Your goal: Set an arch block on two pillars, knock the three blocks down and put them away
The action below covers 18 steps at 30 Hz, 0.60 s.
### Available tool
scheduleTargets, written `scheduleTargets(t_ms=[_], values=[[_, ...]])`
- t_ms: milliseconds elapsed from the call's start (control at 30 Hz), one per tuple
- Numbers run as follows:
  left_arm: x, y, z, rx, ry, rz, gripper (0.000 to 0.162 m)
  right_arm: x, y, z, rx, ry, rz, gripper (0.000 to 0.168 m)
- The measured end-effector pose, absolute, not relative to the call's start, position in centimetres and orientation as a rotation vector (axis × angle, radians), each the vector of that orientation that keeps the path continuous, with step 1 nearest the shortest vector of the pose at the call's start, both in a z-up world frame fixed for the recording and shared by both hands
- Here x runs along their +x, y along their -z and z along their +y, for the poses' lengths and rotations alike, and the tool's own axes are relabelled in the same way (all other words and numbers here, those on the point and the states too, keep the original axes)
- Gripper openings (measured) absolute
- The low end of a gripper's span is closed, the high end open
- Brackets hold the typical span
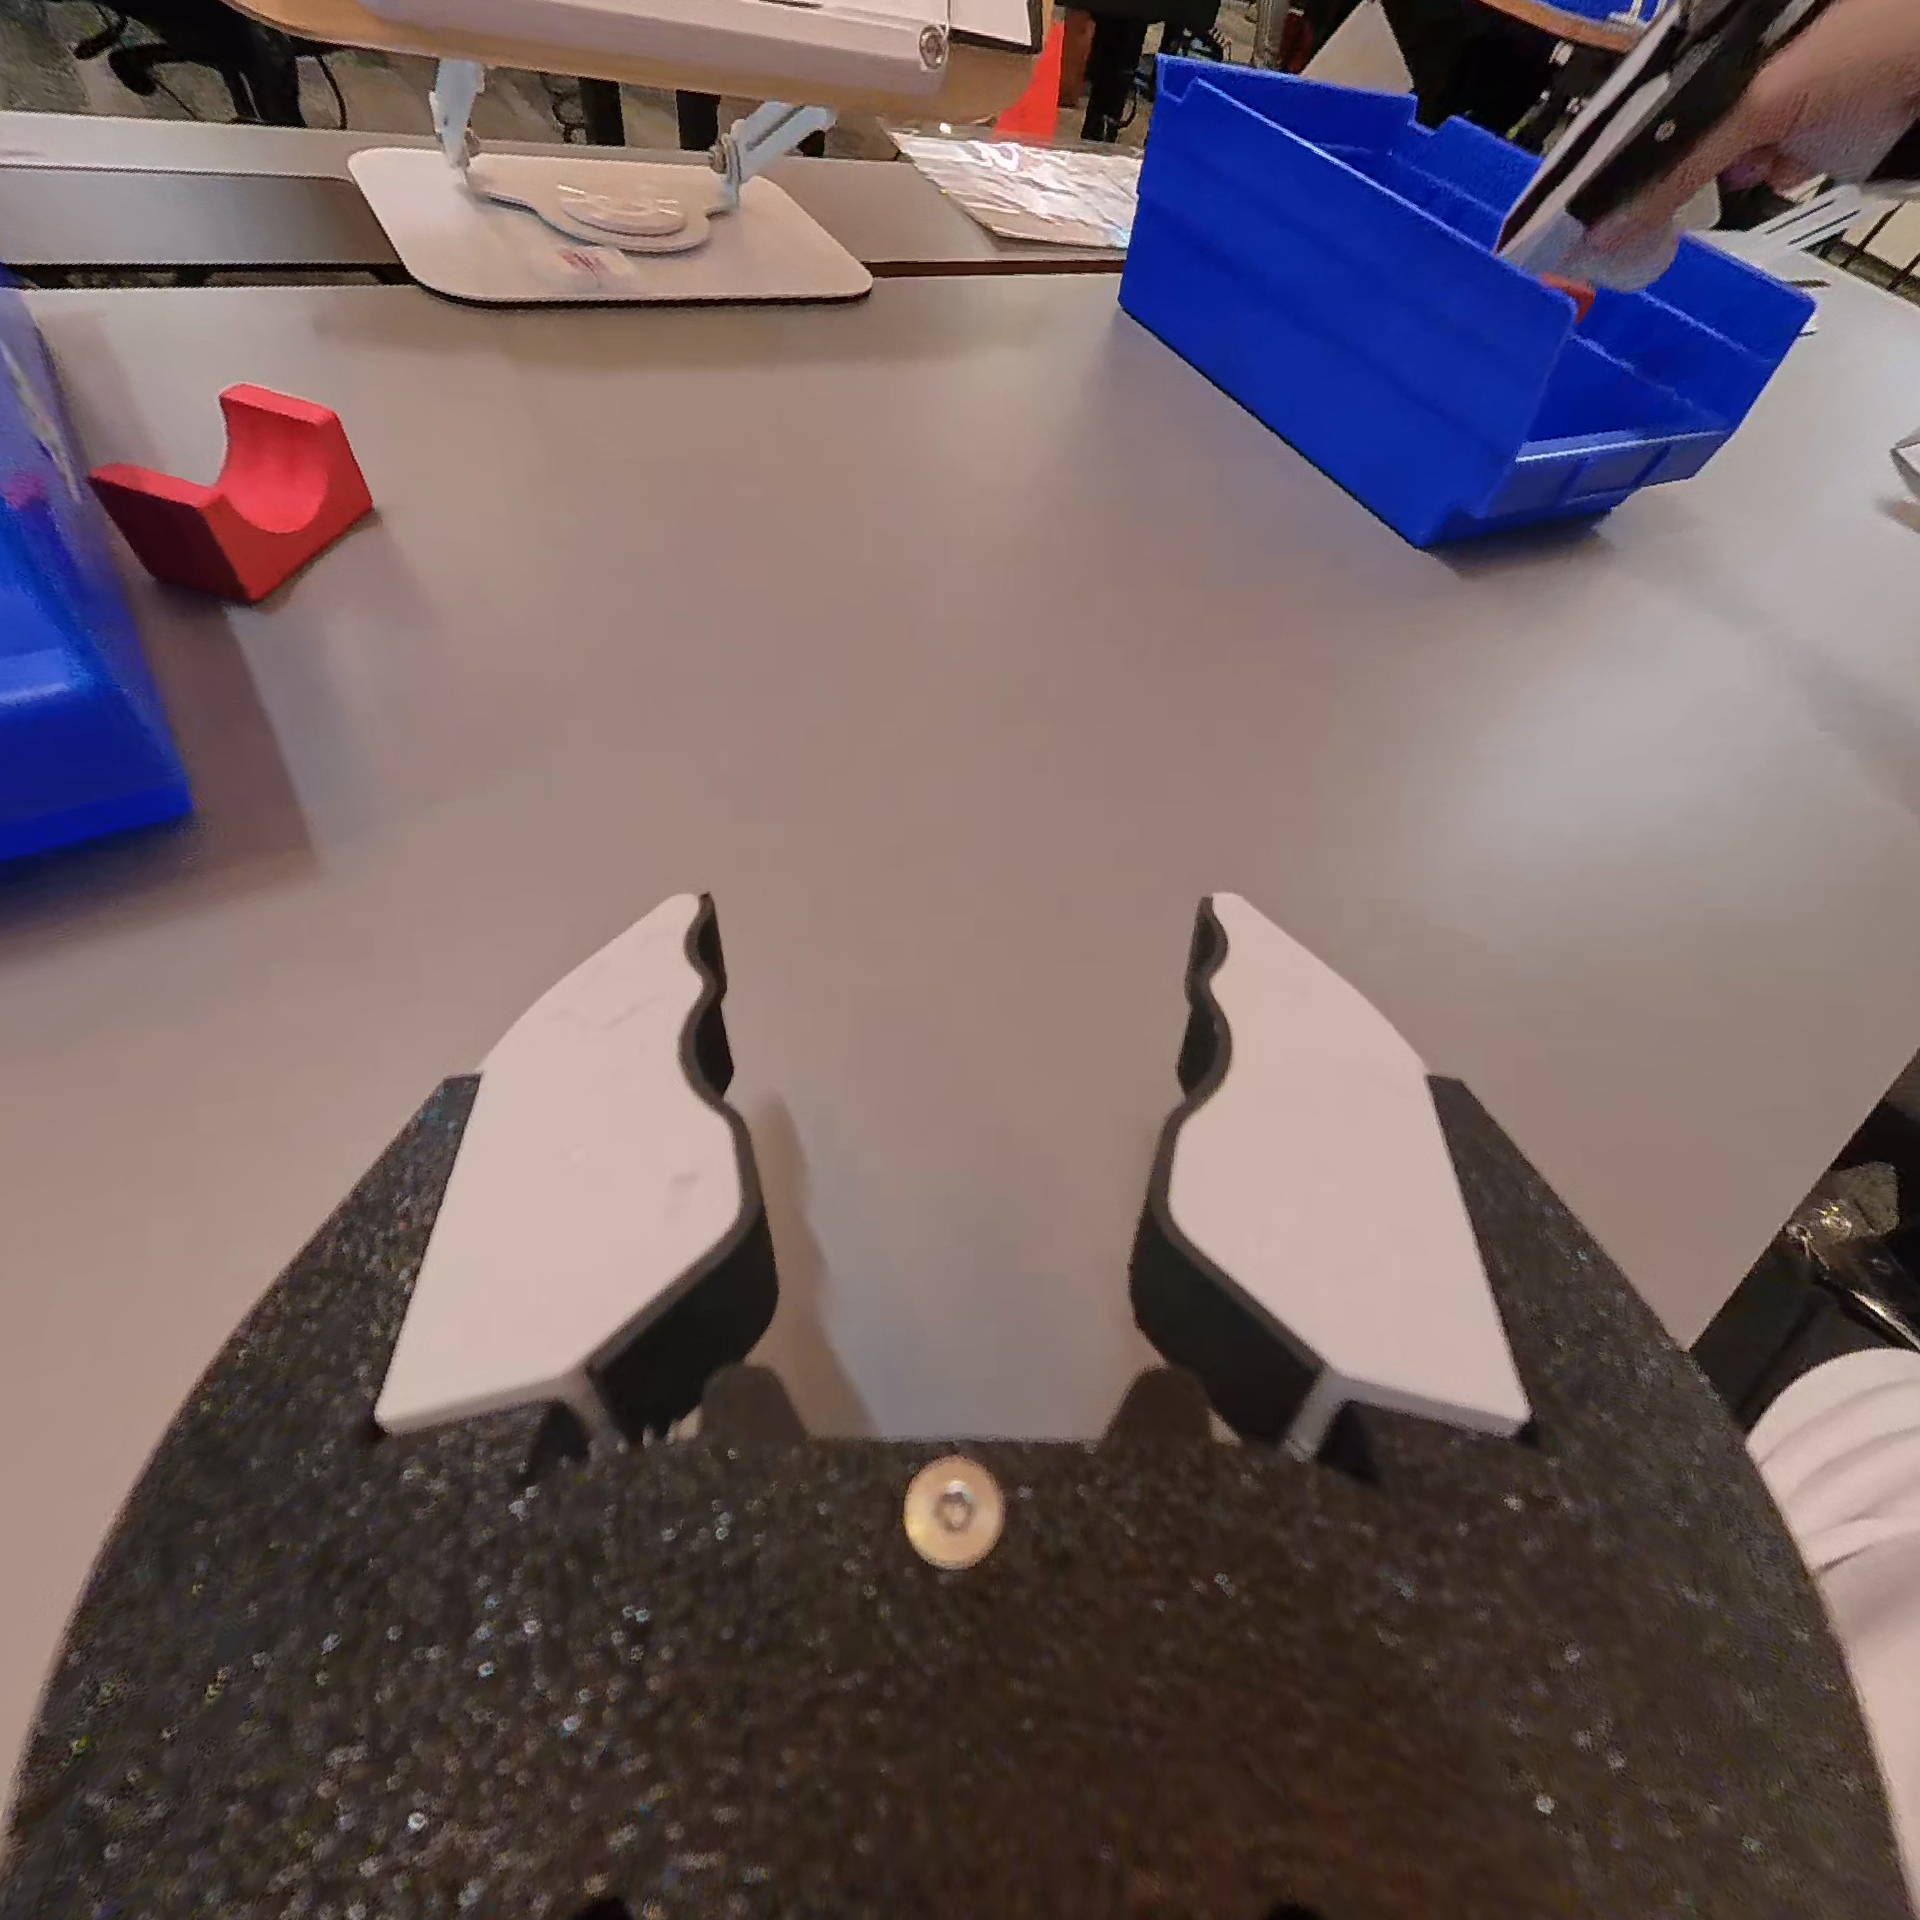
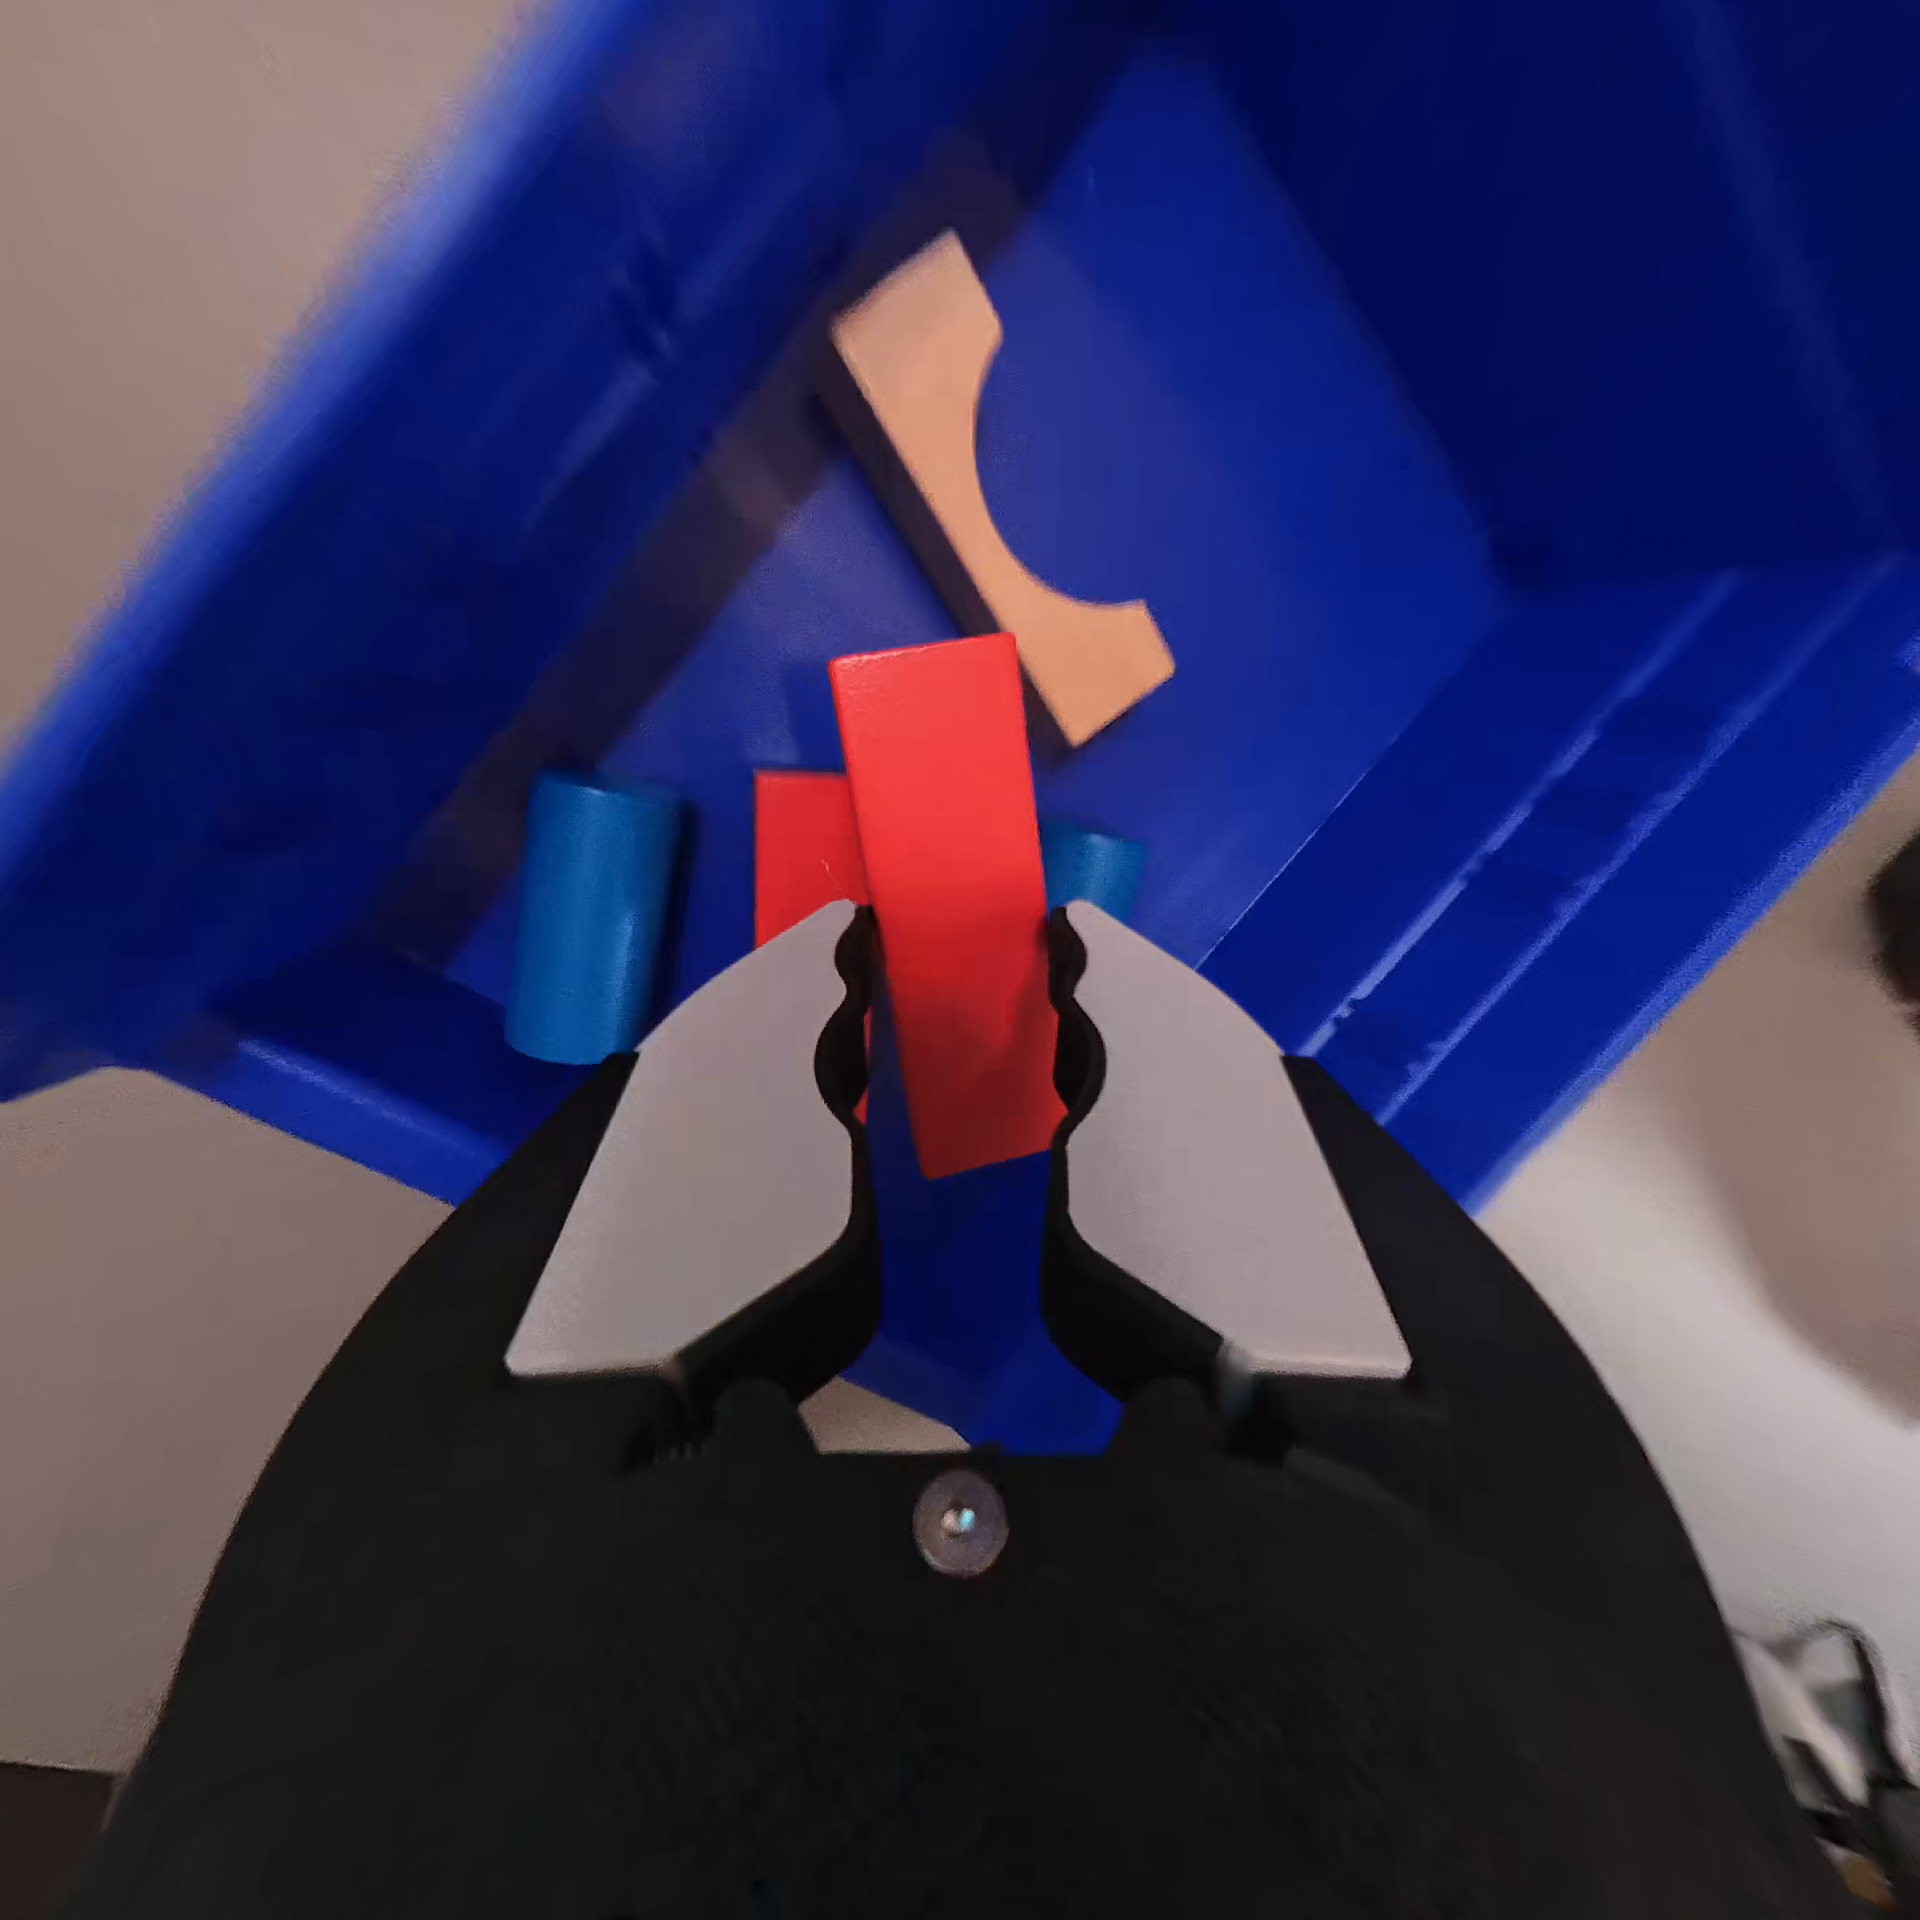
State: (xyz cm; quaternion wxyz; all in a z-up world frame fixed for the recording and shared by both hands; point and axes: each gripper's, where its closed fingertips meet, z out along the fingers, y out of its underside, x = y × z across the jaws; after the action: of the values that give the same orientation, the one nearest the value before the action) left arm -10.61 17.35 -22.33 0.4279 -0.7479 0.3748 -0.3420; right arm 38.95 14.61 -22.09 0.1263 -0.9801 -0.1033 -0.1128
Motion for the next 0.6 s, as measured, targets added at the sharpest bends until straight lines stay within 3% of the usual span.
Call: scheduleTargets(t_ms=[167,267,433,600], values=[[-10.4,22.4,17.0,-1.875,0.859,0.943,0.084,39.4,25.9,13.4,-2.893,0.195,-0.283,0.034],[-10.3,22.5,16.8,-1.879,0.849,0.954,0.085,40.0,25.6,14.4,-2.848,0.281,-0.256,0.039],[-10.2,22.9,16.6,-1.893,0.826,0.981,0.085,34.5,19.1,18.5,-2.606,0.227,-0.321,0.047],[-9.8,23.2,16.8,-1.911,0.853,0.968,0.085,18.5,12.6,23.2,-2.238,0.042,-0.839,0.047]])
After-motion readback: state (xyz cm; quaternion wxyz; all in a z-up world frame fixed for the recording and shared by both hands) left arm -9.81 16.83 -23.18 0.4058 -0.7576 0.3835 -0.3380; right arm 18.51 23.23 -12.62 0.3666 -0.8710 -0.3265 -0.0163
